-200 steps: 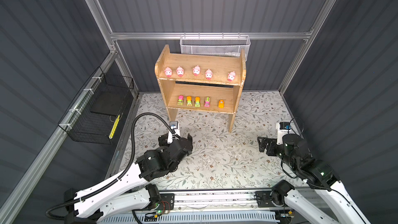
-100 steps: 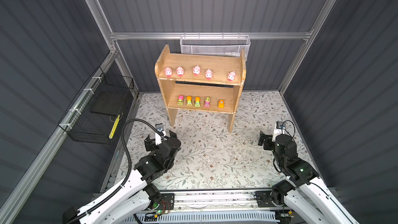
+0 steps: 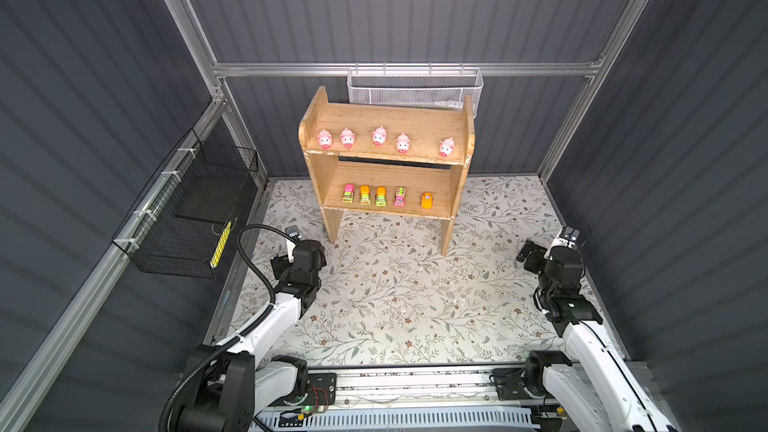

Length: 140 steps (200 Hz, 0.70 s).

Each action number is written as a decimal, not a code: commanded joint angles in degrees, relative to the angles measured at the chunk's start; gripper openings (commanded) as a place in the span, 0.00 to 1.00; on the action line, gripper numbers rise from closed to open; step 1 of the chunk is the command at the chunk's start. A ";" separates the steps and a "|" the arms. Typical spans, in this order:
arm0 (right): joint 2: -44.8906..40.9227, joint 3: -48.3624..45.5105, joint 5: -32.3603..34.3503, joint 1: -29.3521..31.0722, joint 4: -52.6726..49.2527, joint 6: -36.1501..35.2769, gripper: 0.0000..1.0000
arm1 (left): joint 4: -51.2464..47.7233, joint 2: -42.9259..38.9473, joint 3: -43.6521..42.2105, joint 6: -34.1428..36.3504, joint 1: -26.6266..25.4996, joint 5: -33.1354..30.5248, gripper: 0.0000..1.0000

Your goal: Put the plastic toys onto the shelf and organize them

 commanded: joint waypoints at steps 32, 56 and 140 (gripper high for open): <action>10.56 -3.65 -7.60 -2.98 21.82 -3.32 0.99 | 23.25 7.18 -4.64 6.39 6.66 16.71 1.00; 18.12 -4.33 -9.57 -3.14 30.58 -5.06 0.99 | 27.50 12.06 -4.48 7.83 7.35 16.95 1.00; 31.73 -8.02 -20.01 -4.26 49.75 -7.97 0.99 | 44.53 25.58 -6.09 8.53 8.78 18.79 1.00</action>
